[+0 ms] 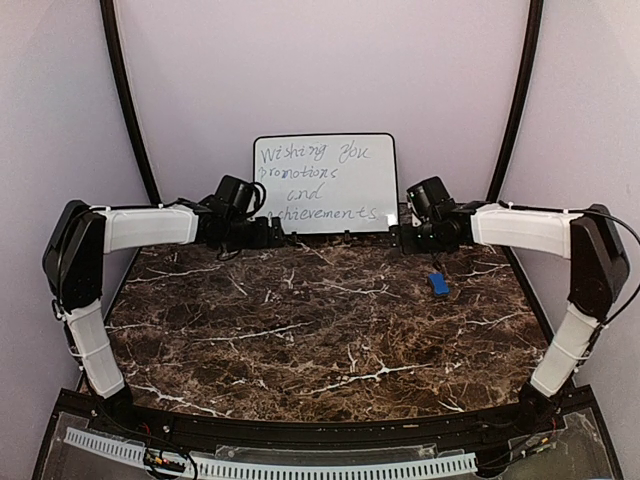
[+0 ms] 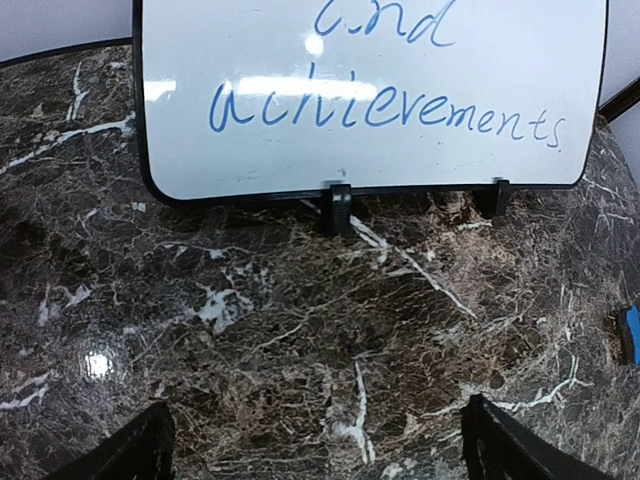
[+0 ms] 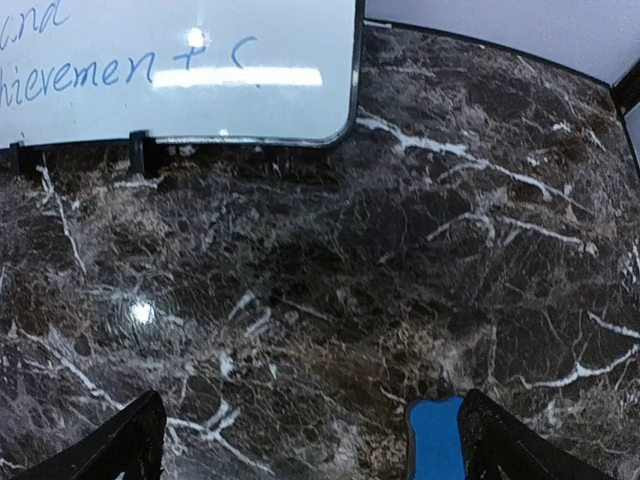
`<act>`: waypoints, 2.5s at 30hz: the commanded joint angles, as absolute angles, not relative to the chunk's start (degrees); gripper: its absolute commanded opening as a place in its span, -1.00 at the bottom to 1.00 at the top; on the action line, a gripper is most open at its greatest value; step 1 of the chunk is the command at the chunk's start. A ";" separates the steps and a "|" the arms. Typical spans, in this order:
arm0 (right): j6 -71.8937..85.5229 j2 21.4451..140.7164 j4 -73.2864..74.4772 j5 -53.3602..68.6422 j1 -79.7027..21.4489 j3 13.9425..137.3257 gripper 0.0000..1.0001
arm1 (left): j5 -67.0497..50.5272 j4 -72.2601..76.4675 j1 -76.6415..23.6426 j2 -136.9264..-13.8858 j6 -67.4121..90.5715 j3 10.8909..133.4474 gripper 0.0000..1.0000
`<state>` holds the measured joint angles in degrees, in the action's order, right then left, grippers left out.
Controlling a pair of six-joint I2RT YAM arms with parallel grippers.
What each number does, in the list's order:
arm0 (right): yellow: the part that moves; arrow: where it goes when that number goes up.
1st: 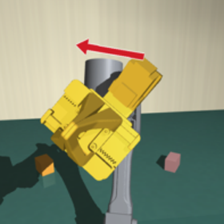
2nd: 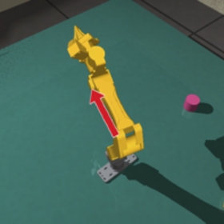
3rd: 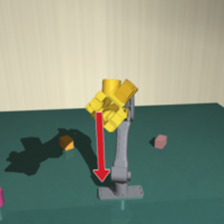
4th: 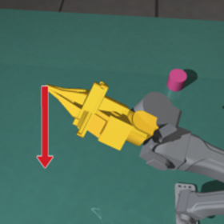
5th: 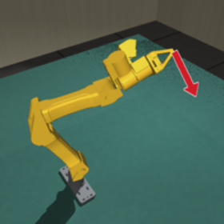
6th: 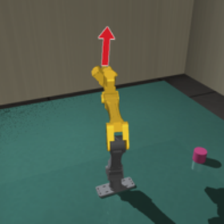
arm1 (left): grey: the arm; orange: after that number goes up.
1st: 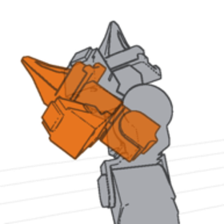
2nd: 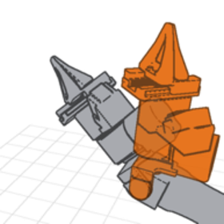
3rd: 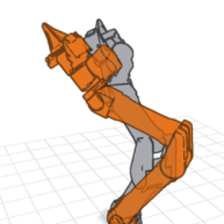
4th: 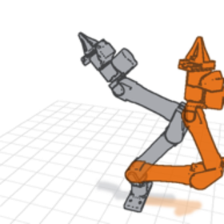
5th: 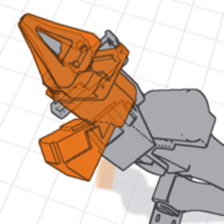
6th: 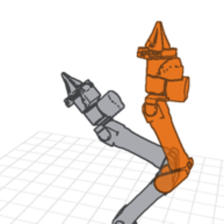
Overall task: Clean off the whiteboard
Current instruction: Move the whiteboard to the center of the board.
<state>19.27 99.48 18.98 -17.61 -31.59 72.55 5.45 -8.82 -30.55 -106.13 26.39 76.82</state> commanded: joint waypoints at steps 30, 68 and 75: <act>20.61 93.96 13.92 -9.96 -21.14 53.50 0.64 | 9.54 -9.07 -34.42 -106.21 25.01 78.12 0.98; 20.63 92.32 13.27 -8.47 -20.70 55.75 0.42 | 8.94 -12.81 -30.68 -139.51 19.39 111.96 0.66; 20.55 91.50 13.27 -8.45 -20.74 55.33 0.43 | 9.67 -12.74 -30.85 -141.05 20.22 113.21 0.17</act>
